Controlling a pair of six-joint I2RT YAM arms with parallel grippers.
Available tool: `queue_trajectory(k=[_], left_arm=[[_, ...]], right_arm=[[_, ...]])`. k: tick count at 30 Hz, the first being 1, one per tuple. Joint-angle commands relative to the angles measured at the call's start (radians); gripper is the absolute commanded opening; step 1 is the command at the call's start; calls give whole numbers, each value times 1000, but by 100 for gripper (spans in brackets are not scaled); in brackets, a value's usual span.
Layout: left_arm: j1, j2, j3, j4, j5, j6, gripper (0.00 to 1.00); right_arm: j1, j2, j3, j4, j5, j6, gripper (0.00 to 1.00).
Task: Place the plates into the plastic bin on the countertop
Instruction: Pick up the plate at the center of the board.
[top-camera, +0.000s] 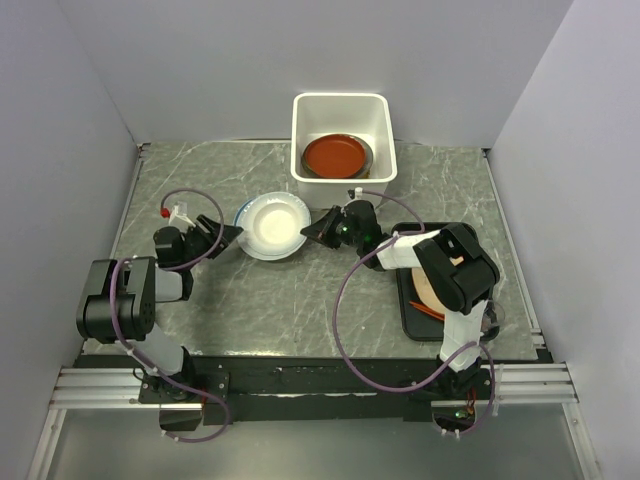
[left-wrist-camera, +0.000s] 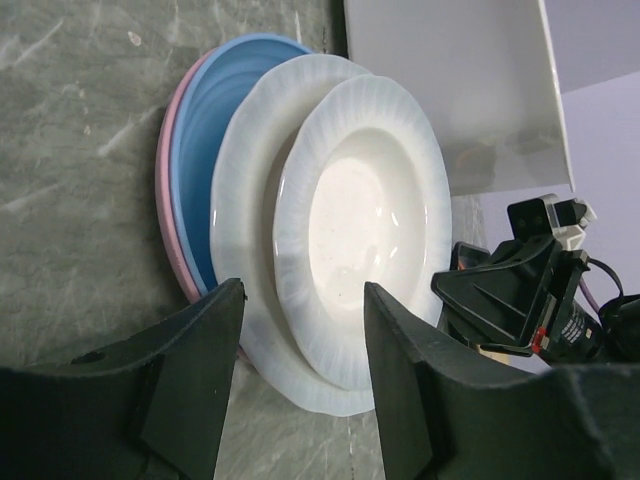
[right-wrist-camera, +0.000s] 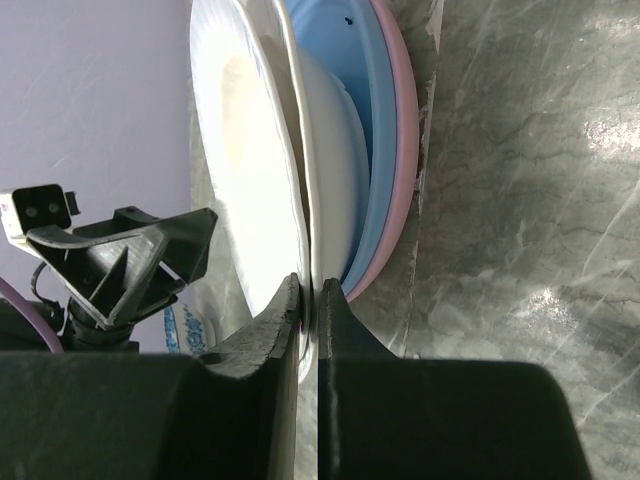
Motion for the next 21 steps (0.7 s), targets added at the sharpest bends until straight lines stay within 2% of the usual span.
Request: queue_trajectory(k=[1,14,18,21], left_arm=[[-5,-9,14,85,39,5,57],[-29,258,49,345,140,-98,56],[-49,280,77,330,148,-100,55],[-68,280,102,274,143,-77,41]], right_arm=[[-1,28,4,-38,21,-61,0],[-3,31,7,-47,19,-66,0],[-3,30,8,-52,19,-72,0],[-3,38,11,-50,13,-70,0]])
